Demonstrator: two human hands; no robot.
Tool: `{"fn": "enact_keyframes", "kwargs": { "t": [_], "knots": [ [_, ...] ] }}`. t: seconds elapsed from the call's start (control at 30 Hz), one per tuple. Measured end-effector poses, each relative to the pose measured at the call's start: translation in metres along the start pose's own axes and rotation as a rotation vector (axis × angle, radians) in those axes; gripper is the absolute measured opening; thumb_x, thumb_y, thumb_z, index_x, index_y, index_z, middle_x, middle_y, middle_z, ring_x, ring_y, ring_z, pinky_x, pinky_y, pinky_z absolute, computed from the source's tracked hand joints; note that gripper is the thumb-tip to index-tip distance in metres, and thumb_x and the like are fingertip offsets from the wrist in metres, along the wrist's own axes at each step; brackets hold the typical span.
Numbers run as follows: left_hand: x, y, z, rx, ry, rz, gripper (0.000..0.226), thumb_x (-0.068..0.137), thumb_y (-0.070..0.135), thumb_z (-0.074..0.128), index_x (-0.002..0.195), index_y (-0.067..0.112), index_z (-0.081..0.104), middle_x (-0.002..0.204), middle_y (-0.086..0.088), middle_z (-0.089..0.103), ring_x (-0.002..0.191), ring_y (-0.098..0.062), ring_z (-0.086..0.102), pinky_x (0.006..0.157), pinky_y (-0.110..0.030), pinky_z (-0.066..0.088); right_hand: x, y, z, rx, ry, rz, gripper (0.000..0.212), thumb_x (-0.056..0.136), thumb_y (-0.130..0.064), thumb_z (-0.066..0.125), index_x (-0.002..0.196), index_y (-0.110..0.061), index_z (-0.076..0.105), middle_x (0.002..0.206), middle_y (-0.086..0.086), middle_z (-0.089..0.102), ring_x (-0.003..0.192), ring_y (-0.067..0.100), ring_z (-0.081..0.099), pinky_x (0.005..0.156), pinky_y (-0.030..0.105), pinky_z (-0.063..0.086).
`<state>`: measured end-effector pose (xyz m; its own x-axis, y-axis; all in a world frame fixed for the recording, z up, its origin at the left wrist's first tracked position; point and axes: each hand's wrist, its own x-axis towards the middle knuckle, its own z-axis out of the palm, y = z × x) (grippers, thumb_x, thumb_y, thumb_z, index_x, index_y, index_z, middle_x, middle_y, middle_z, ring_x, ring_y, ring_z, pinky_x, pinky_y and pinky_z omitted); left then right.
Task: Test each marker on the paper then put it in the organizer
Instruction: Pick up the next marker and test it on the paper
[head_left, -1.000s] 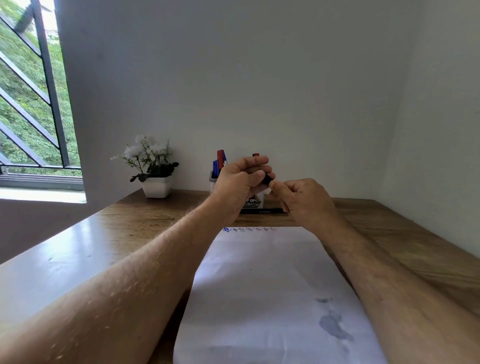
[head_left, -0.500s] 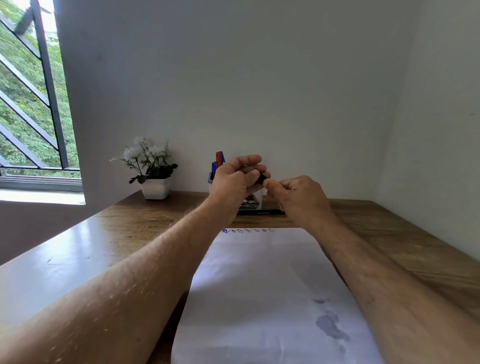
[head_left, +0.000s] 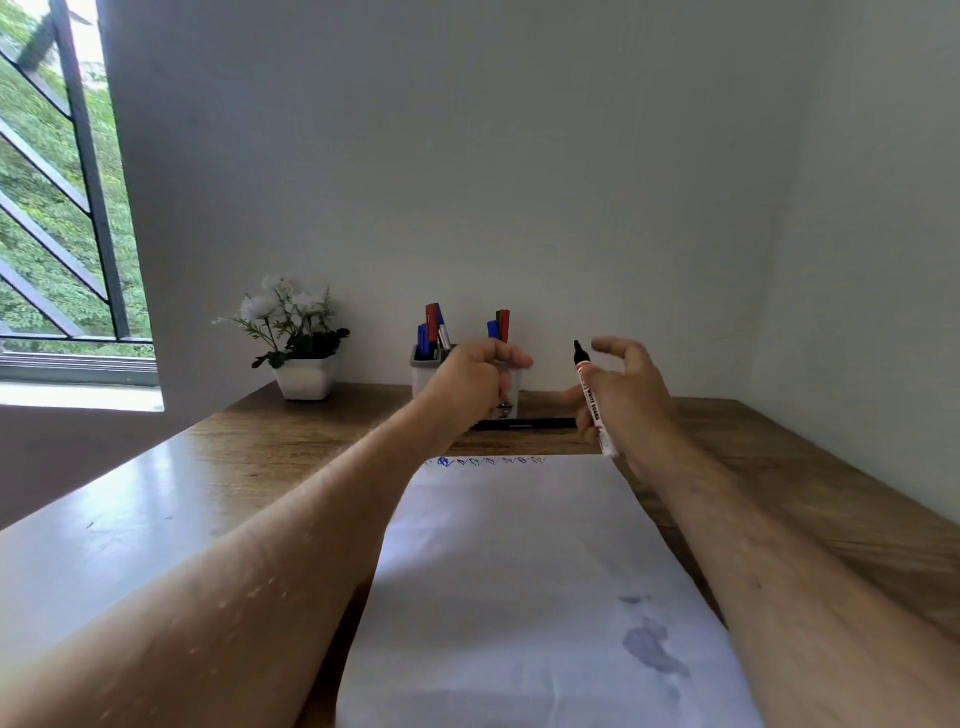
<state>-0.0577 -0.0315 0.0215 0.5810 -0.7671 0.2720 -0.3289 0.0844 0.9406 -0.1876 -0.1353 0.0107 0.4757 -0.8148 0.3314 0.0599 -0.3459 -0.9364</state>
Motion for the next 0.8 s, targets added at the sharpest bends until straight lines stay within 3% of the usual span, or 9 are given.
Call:
{"fn": "enact_keyframes", "kwargs": {
  "t": [0.1,0.23,0.33,0.43,0.57,0.8],
  "knots": [
    [-0.004,-0.004,-0.001,0.481,-0.206,0.078,0.034,0.091,0.0,0.046,0.089,0.027,0.067,0.091,0.005,0.06,0.087,-0.012,0.056,0.079,-0.028,0.047,-0.001,-0.004,-0.003,0.099,-0.018,0.05,0.027,0.099,-0.007,0.041,0.113,-0.019,0.062,0.091,0.019,0.071,0.046,0.018,0.057,0.042,0.026,0.048],
    [-0.011,-0.008,0.001,0.785,-0.437,0.048,0.012,0.088,0.024,0.068,0.098,0.028,0.065,0.088,0.01,0.059,0.084,-0.01,0.056,0.072,-0.025,0.041,-0.003,-0.003,-0.005,0.204,-0.051,0.122,0.026,0.095,-0.003,0.044,0.105,-0.016,0.064,0.088,0.012,0.076,0.055,0.021,0.067,0.045,0.027,0.051],
    [-0.007,-0.013,0.002,0.832,-0.443,0.024,0.027,0.079,0.042,0.078,0.095,0.027,0.063,0.088,0.008,0.06,0.082,-0.01,0.055,0.071,-0.026,0.039,-0.003,0.001,-0.006,0.07,-0.018,0.118,0.006,0.092,-0.012,0.06,0.092,-0.013,0.065,0.072,0.009,0.072,0.05,0.019,0.06,0.043,0.024,0.045],
    [-0.005,-0.016,0.0,0.855,-0.436,-0.001,0.035,0.073,0.049,0.081,0.093,0.028,0.062,0.09,0.008,0.061,0.084,-0.011,0.056,0.073,-0.026,0.042,-0.004,0.005,-0.008,-0.083,-0.011,0.08,0.017,0.087,-0.019,0.063,0.077,-0.008,0.07,0.056,0.003,0.057,0.043,0.011,0.046,0.038,0.019,0.034],
    [-0.005,-0.021,0.002,0.88,-0.448,-0.024,0.037,0.073,0.051,0.08,0.097,0.029,0.062,0.093,0.008,0.061,0.088,-0.013,0.057,0.075,-0.026,0.045,-0.01,0.01,-0.007,-0.233,-0.097,0.061,0.02,0.089,-0.022,0.061,0.081,-0.01,0.075,0.056,0.001,0.058,0.039,0.007,0.045,0.036,0.017,0.034],
    [-0.005,-0.025,0.003,0.846,-0.462,-0.032,0.034,0.074,0.049,0.08,0.097,0.033,0.061,0.093,0.01,0.059,0.085,-0.009,0.055,0.073,-0.026,0.044,-0.007,0.014,-0.008,-0.247,-0.157,0.098,0.019,0.082,-0.017,0.06,0.084,0.0,0.07,0.062,0.016,0.067,0.04,0.019,0.052,0.04,0.021,0.041]
  ]
}}
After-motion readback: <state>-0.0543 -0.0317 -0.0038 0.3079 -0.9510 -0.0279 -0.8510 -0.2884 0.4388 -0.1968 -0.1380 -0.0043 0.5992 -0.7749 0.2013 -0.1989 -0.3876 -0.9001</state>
